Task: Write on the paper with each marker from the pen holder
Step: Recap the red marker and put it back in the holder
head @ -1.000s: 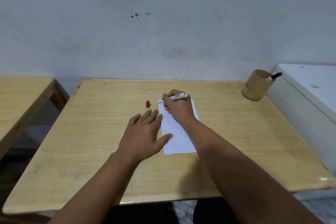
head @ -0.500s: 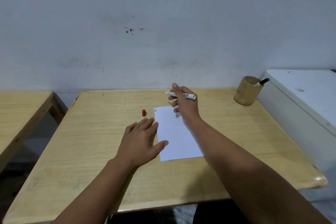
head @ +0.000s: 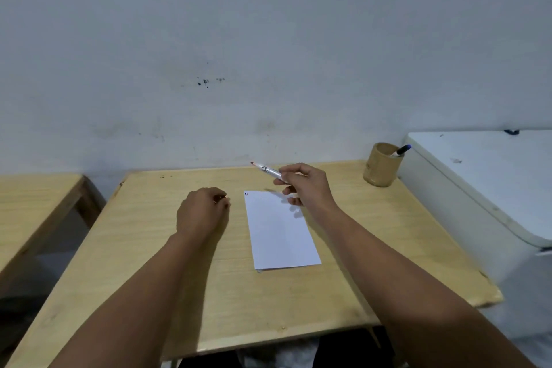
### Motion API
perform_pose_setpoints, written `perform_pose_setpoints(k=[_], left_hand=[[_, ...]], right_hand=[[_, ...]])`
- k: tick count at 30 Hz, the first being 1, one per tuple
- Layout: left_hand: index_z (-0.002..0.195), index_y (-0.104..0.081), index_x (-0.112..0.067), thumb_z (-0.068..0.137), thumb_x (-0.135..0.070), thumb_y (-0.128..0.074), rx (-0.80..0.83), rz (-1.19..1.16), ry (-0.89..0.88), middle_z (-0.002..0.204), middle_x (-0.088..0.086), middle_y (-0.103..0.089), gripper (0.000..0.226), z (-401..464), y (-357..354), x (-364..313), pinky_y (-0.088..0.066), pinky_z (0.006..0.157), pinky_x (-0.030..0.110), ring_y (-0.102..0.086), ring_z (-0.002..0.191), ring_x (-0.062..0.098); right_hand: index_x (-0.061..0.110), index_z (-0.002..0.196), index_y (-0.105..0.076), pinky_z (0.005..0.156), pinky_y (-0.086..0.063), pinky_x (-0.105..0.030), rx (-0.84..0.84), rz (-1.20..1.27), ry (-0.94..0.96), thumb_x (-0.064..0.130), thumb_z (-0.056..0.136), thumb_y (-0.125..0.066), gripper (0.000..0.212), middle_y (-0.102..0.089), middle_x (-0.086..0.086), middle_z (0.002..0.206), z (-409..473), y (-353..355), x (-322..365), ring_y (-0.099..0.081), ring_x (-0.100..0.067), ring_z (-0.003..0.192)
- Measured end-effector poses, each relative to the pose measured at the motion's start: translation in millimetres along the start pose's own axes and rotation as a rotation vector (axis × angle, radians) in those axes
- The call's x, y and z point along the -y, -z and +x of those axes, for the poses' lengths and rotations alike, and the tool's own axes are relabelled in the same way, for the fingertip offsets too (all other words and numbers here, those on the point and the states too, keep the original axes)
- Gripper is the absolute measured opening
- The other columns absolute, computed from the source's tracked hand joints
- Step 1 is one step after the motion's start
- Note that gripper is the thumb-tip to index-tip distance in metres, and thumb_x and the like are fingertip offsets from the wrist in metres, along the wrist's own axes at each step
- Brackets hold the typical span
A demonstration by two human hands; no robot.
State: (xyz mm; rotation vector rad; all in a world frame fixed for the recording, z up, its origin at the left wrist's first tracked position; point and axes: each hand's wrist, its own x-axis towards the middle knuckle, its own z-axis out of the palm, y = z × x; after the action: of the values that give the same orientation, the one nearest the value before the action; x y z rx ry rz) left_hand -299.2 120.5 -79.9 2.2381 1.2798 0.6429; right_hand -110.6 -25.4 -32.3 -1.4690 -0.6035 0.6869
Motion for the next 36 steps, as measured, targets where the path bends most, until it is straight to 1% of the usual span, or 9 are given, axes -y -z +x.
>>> perform_pose_setpoints(k=[3,5,9,14,19,26,30,33,36], left_hand=[[0.084,-0.078,-0.019,0.093,-0.017,-0.071,0.041,-0.521,0.193,0.091,-0.004,-0.078,0.012,8.2,12.0,-17.1,-0.055,0.08,0.033,-0.071,0.094,0.019],[0.086,-0.078,-0.015,0.096,-0.017,-0.069,0.097,-0.8,0.292,0.094,0.0,-0.078,0.013,9.2,21.9,-32.9,-0.055,0.08,0.032,-0.069,0.091,0.017],[0.093,-0.08,-0.012,0.095,-0.02,-0.071,0.146,-0.911,0.287,0.1,0.002,-0.079,0.012,11.7,31.3,-51.7,-0.056,0.079,0.03,-0.07,0.094,0.016],[0.092,-0.081,-0.011,0.095,-0.02,-0.072,0.16,-0.913,0.25,0.095,0.002,-0.078,0.013,10.0,32.7,-67.5,-0.055,0.076,0.029,-0.07,0.093,0.016],[0.096,-0.081,-0.007,0.095,-0.019,-0.071,0.163,-0.841,0.192,0.101,0.009,-0.078,0.016,6.3,29.2,-86.8,-0.057,0.077,0.03,-0.071,0.093,0.018],[0.089,-0.08,-0.002,0.095,-0.012,-0.067,0.21,-0.773,0.042,0.086,0.008,-0.073,0.018,12.7,14.6,-156.9,-0.063,0.074,0.033,-0.065,0.081,0.018],[0.108,-0.079,-0.006,0.098,-0.02,-0.063,0.31,-0.734,-0.194,0.108,0.004,-0.077,0.023,30.9,-1.5,-234.3,-0.06,0.085,0.039,-0.068,0.092,0.017],[0.128,-0.07,-0.016,0.091,-0.024,-0.061,0.268,-0.657,-0.228,0.122,0.003,-0.074,0.039,46.8,-33.2,-276.7,-0.056,0.099,0.044,-0.069,0.112,0.022],[0.142,-0.06,-0.017,0.091,-0.021,-0.059,0.297,-0.462,-0.274,0.125,0.004,-0.071,0.051,57.7,-78.2,-294.3,-0.053,0.102,0.039,-0.067,0.111,0.024]], right_hand=[[0.021,0.112,-0.078,0.058,-0.052,-0.025,0.083,-0.122,0.054,0.009,0.095,-0.075,0.021,-0.08,-0.005,0.088,-3.8,2.3,-16.3,-0.064,-0.011,0.063],[0.025,0.113,-0.079,0.059,-0.052,-0.021,0.109,-0.228,0.105,0.013,0.096,-0.075,0.022,-0.076,0.007,0.093,-3.9,2.7,-24.5,-0.066,-0.002,0.063],[0.021,0.116,-0.083,0.071,-0.047,-0.014,0.08,-0.291,0.175,0.014,0.097,-0.073,0.022,-0.076,0.016,0.1,-4.6,3.8,-25.0,-0.066,0.007,0.075],[0.022,0.115,-0.083,0.077,-0.048,-0.017,0.07,-0.289,0.199,0.014,0.098,-0.073,0.022,-0.075,0.017,0.099,-5.6,9.4,-15.4,-0.066,0.002,0.082],[0.025,0.109,-0.083,0.07,-0.048,-0.015,0.037,-0.282,0.211,0.011,0.097,-0.073,0.021,-0.075,0.016,0.096,-9.1,17.6,-8.1,-0.067,0.001,0.078],[0.028,0.093,-0.079,0.069,-0.056,-0.037,-0.078,-0.356,0.245,0.012,0.089,-0.08,0.016,-0.075,0.009,0.085,-8.0,56.8,17.2,-0.07,-0.014,0.063],[0.023,0.124,-0.076,0.076,-0.059,-0.034,-0.16,-0.657,0.277,0.015,0.091,-0.078,0.034,-0.067,0.012,0.076,19.5,104.3,60.3,-0.068,-0.019,0.074],[0.021,0.118,-0.075,0.084,-0.061,-0.039,-0.336,-0.643,0.31,0.013,0.091,-0.076,0.028,-0.07,0.007,0.081,46.4,146.5,90.8,-0.073,-0.023,0.083],[0.016,0.113,-0.072,0.088,-0.06,-0.041,-0.454,-0.657,0.333,0.012,0.091,-0.075,0.022,-0.073,0.002,0.098,72.3,184.2,106.8,-0.072,-0.025,0.093]])
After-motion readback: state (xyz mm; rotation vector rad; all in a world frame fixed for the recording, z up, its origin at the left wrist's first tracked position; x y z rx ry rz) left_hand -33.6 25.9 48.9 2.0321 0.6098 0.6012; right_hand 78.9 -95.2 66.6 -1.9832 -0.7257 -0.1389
